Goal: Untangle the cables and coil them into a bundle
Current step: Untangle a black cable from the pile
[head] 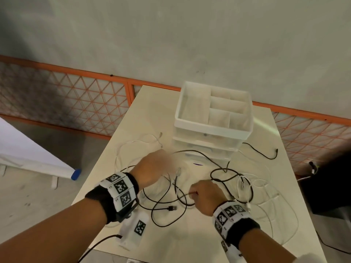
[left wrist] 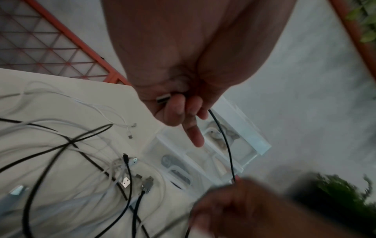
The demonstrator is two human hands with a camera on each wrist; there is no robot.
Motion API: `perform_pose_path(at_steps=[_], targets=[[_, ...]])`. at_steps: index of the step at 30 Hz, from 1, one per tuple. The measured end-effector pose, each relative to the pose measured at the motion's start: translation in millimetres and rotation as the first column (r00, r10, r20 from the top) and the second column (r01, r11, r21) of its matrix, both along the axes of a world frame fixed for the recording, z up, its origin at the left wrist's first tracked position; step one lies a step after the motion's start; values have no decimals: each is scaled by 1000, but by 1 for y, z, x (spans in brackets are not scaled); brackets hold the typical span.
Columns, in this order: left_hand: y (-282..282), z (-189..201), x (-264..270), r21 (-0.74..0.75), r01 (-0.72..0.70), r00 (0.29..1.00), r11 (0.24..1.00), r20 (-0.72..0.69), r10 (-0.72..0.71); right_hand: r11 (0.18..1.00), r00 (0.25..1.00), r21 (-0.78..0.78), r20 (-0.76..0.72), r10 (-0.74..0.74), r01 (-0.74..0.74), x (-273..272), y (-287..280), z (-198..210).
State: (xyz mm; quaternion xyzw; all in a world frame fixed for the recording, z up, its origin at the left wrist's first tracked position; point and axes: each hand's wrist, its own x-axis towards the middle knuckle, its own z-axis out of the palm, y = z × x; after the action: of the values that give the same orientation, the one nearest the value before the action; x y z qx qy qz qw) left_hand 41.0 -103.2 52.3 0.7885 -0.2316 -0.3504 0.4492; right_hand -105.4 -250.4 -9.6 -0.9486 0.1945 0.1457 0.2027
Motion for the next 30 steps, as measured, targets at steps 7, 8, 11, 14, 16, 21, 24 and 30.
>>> perform_pose_path(at_steps=[7,8,11,14,16,21,24,30], targets=[[6,-18,4,100,141,972,985,177,-157,912,740,345,549,-389,223,18,-44,129],[9,-19,12,114,102,970,988,209,-124,855,646,411,567,-512,317,14,-60,133],[19,-12,35,140,-13,963,990,269,-26,615,314,531,551,-773,583,-6,-98,130],[17,5,48,85,-65,967,994,251,42,595,396,344,499,-771,726,-19,-104,112],[5,22,49,45,-42,973,998,227,31,673,509,216,506,-696,707,-12,-83,111],[-33,63,27,-62,54,996,997,68,-50,988,760,32,634,-138,153,32,0,117],[-41,72,23,-102,-21,998,995,-56,16,984,740,37,654,-156,175,44,9,123],[-41,70,23,-155,-146,972,977,-206,112,959,875,276,477,-79,-64,30,0,136]])
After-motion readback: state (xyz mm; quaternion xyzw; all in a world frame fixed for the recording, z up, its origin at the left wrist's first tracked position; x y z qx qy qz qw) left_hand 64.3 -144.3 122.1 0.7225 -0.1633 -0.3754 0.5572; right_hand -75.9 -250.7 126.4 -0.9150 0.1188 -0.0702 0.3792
